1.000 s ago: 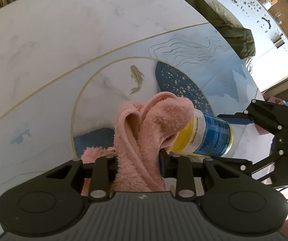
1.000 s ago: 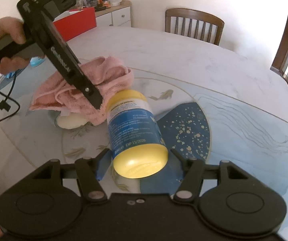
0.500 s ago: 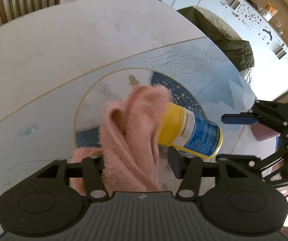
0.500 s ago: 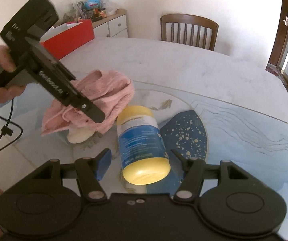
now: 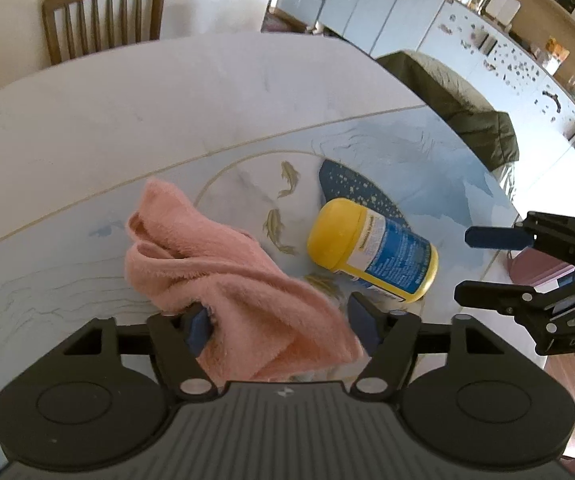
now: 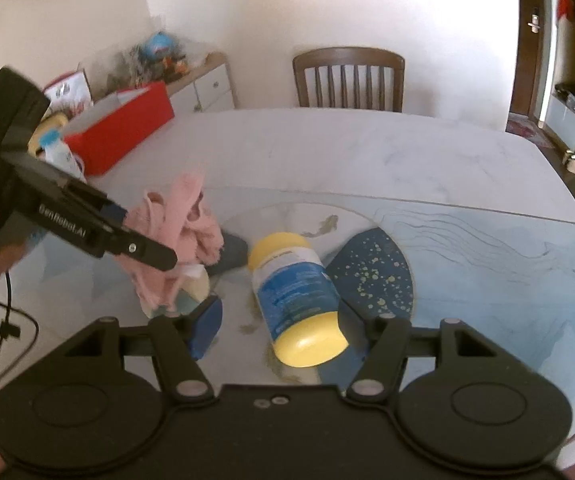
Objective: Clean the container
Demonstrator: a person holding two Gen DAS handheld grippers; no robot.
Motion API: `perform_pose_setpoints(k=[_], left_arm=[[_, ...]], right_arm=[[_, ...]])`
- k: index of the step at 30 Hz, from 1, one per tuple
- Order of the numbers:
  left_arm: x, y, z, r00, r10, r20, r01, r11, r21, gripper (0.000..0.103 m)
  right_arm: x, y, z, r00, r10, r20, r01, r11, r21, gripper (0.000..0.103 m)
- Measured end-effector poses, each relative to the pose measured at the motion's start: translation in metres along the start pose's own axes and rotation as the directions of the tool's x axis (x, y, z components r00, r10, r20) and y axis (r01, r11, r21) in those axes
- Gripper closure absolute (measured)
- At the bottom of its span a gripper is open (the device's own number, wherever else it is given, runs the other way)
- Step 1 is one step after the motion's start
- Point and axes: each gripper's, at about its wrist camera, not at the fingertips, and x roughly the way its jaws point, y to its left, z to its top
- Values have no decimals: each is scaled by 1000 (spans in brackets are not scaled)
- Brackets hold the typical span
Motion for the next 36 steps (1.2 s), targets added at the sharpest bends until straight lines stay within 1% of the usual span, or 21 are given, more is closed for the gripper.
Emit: perform_pose_setpoints(k=[1, 2, 9, 11, 12, 13, 18, 20, 25, 30, 32, 36], left_arm=[[-4, -2, -2, 1000, 9, 14, -9, 1000, -3, 23], [-7, -3, -3, 1000, 15, 25, -15, 1000, -3, 22], [-25, -13, -9, 993, 74, 93, -71, 997, -34, 18], [-30, -12, -12, 992, 74, 106, -68, 996, -52, 12], [-32, -12, -14, 990, 79, 117, -72, 996, -59, 5], [-34, -12, -15, 988, 85, 126, -77, 995, -64, 0], [-44, -14, -22, 980, 112, 164, -98, 991, -93, 0], [-47, -15, -24, 979, 119, 167, -106, 991, -86, 0], [-56, -21, -29, 972, 130, 194, -117, 990, -81, 0], [-62, -31, -34, 966, 147, 211, -136, 988, -66, 0], [-63, -33, -35, 962, 168, 217, -158, 985, -62, 0], [-66, -33, -36, 955, 185, 230, -170, 982, -84, 0]], right_arm=[[-2, 2, 0, 1000, 0, 8, 0, 1000, 7, 39], [-4, 3, 0, 1000, -3, 16, 3, 1000, 14, 39], [-17, 14, -1, 997, -22, 71, 17, 998, 66, 39], [-20, 16, -2, 996, -35, 82, 28, 996, 87, 39], [-23, 16, -2, 995, -38, 90, 28, 994, 110, 38], [-24, 16, -3, 994, -44, 98, 30, 991, 133, 38], [-33, 19, -10, 988, -75, 132, 42, 971, 235, 38], [-36, 23, -12, 986, -85, 143, 46, 964, 262, 38], [-40, 35, -12, 980, -128, 156, 85, 962, 258, 37], [-44, 32, -7, 981, -123, 152, 72, 950, 303, 36], [-44, 33, -6, 979, -145, 140, 97, 948, 303, 35], [-45, 31, -6, 974, -181, 134, 130, 938, 321, 35]])
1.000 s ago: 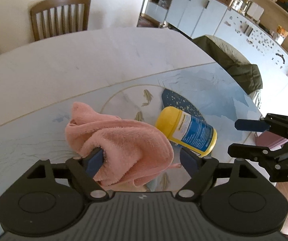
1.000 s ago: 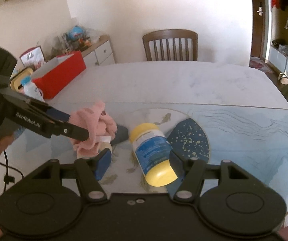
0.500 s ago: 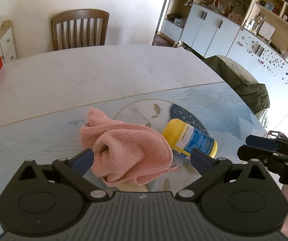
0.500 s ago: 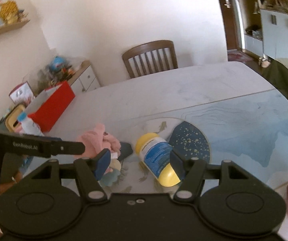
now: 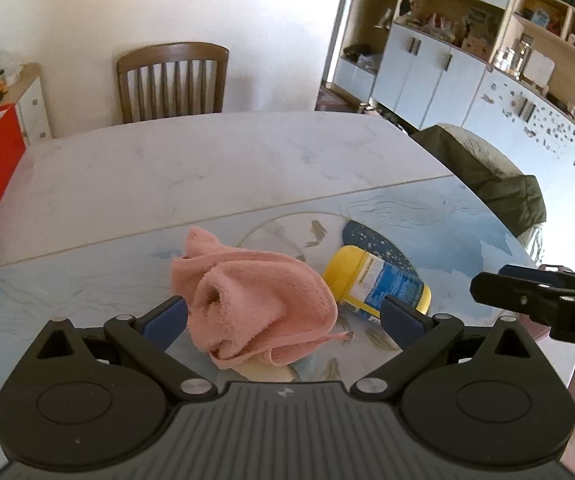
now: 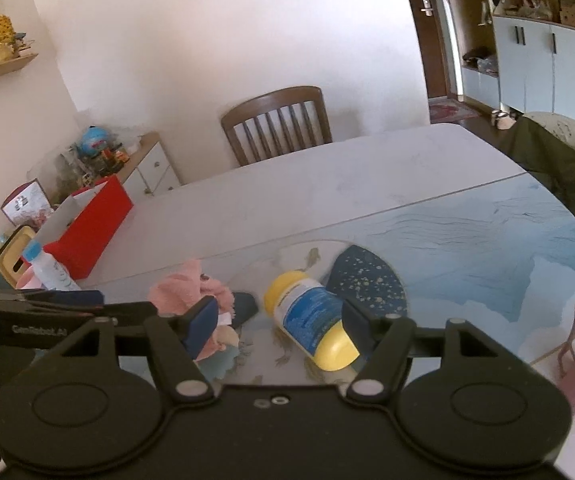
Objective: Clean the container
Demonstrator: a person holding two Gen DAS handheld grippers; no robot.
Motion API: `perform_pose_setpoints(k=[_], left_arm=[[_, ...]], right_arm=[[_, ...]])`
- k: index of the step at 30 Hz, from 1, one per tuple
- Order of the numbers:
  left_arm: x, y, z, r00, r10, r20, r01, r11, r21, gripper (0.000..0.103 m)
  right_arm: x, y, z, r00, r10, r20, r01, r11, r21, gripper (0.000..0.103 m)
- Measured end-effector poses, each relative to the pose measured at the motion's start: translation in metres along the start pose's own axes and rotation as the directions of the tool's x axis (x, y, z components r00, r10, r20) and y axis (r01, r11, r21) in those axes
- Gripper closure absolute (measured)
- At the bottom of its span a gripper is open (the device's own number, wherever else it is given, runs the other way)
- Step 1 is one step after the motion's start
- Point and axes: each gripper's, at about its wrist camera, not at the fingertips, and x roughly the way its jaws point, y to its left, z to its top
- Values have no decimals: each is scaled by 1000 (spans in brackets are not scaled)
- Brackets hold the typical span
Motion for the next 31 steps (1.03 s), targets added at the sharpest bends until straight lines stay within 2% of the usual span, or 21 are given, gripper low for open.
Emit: perform_pose_setpoints(k=[9, 19, 31], left_arm=[[0, -12, -6, 1000, -19, -20, 19, 999, 25, 0], [2, -25, -12, 999, -24, -29, 26, 997, 69, 0], [1, -24, -12, 1000, -10, -27, 12, 997, 73, 0]], right_arm=[[-4, -2, -5, 997, -68, 20, 68, 998, 17, 34], [-5, -2, -10, 998, -63, 18, 63, 998, 21, 34], [-3, 0, -8, 994, -108, 19, 108, 994, 1, 34]])
